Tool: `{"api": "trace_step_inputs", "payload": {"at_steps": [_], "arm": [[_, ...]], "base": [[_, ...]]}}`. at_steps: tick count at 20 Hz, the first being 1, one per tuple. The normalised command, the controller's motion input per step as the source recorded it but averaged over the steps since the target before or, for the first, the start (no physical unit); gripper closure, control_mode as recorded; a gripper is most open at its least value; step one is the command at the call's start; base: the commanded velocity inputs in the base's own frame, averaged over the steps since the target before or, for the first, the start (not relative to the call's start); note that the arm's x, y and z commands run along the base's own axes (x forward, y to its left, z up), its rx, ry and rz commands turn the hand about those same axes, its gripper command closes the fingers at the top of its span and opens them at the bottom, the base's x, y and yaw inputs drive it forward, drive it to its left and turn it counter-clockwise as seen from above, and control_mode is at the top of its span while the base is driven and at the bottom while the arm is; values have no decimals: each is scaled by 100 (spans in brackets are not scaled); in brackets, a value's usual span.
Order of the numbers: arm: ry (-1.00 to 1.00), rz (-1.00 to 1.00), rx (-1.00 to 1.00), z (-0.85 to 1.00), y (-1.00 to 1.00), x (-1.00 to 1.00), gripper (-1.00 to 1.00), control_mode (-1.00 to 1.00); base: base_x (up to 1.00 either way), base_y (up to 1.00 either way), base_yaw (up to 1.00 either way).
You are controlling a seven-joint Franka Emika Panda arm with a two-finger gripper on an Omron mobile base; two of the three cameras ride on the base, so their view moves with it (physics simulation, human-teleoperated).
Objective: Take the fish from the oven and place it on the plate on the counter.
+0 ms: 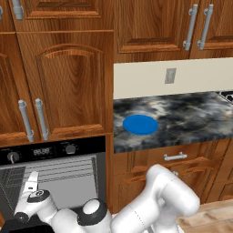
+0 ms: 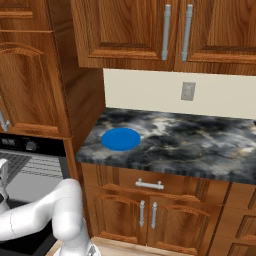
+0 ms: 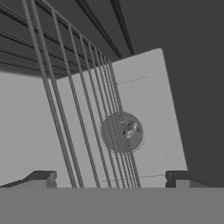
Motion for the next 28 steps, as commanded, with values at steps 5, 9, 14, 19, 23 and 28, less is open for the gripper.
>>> {"api": "trace_step_inputs", "payload": {"at_steps": [5, 9, 14, 19, 23, 28], "arm": [[0, -1, 0, -97, -4, -4, -100, -100], [-2, -1, 0, -76, -6, -2, -100, -100], [-9, 0, 0, -81, -4, 0, -100, -100], [-12, 0, 0, -97, -5, 0, -100, -100], [-18, 0, 0, -100, -10, 0, -100, -100], [-24, 0, 0, -100, -12, -1, -100, -100]], "base": [[0, 0, 0], [0, 0, 0], [0, 0, 0], [0, 0, 0], [0, 0, 0], [0, 0, 0]]}}
